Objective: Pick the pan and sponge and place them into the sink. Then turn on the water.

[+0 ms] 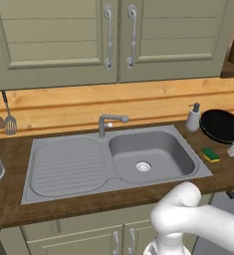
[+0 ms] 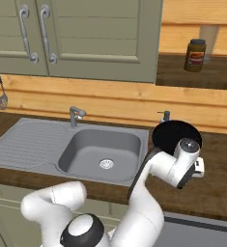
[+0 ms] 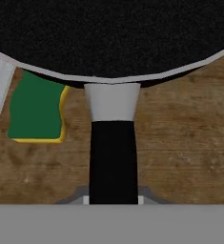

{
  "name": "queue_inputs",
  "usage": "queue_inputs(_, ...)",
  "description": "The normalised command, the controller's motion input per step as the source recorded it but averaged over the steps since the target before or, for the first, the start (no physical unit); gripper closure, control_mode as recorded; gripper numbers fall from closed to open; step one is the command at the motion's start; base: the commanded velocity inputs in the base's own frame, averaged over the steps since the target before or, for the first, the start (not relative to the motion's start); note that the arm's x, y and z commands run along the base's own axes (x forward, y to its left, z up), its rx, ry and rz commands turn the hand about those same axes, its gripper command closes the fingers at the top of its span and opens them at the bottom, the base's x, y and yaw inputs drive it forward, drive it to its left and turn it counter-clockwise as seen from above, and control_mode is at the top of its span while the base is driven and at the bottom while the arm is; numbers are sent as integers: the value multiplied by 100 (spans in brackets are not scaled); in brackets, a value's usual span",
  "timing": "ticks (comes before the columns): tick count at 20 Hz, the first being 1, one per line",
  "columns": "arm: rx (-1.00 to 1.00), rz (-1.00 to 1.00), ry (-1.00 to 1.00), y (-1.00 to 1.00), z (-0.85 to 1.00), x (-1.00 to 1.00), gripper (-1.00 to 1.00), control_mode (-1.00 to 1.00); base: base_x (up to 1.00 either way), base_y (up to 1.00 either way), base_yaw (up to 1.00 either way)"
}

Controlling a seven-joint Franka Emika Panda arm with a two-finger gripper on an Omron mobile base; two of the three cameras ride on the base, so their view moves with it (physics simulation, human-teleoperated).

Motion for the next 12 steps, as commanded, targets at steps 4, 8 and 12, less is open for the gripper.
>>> queue_inputs(4,-17,4,18,96,91,2,100,-100,0,0,0)
queue_inputs(8,-21,24,27,100,43,21,100,-100,0,0,0)
queue_inputs(12,-16,23,11,100,19,27,100,-100,0,0,0)
